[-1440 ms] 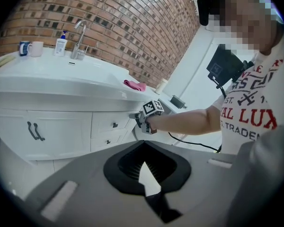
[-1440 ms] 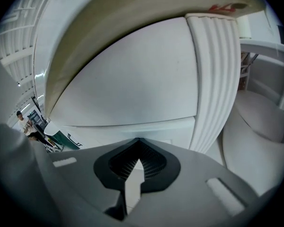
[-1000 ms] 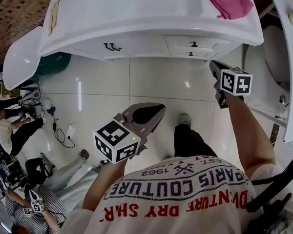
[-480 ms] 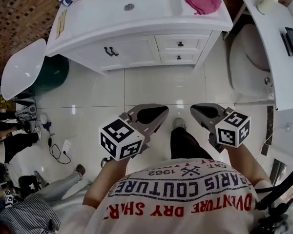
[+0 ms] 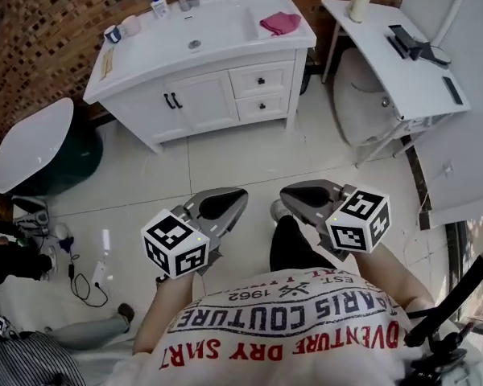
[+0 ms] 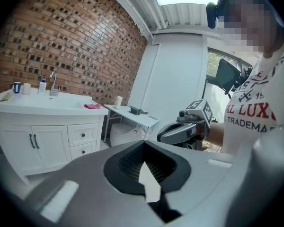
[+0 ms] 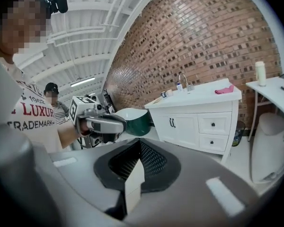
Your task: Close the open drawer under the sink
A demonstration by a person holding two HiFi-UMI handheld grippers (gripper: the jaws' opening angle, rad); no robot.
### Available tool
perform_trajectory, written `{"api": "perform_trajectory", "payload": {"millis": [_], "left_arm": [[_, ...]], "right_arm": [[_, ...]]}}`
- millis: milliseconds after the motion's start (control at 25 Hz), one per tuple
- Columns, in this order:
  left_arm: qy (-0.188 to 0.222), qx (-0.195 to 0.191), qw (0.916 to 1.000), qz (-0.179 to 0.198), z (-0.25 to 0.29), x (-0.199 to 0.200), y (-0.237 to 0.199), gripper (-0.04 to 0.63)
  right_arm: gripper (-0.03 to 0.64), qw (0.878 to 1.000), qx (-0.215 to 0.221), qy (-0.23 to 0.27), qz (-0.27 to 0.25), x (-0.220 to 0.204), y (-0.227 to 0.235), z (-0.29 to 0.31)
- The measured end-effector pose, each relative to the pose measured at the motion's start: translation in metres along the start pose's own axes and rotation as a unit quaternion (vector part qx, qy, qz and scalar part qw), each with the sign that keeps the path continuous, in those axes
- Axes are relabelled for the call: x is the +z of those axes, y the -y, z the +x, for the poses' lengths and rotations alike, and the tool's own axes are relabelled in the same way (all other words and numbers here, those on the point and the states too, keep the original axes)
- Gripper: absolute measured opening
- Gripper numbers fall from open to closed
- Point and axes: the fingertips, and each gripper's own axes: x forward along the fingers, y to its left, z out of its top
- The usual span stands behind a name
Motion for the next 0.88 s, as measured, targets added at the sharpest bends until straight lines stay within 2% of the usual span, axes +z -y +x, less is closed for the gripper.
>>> {"api": "perform_trajectory", "payload": {"millis": [120,280,440,880], "left_arm": [[0.018,-0.008,0.9997,0.011,-0.032,0.002,0.037,-0.012],[0.037,-0.019,0.9988,0.028,-0.052,0.011,0.075,-0.012],[0.036,-0.019,0.9986,0.035,-0.062,0.009,0.103,-0.012],[0.002,-0.04,0.9976,0.057,-0.048,-0.017,0.154,-0.012]], "right_arm": [[0.006,1.0,-0.011,0.02,-0.007,0.004,-0.045,-0.024],[0.006,0.999,-0.025,0.033,-0.021,0.009,-0.084,-0.053],[0.006,0.998,-0.019,0.041,-0.032,0.006,-0.114,-0.068],[0.006,0.997,-0.033,0.063,-0.007,-0.034,-0.124,-0.104]]}}
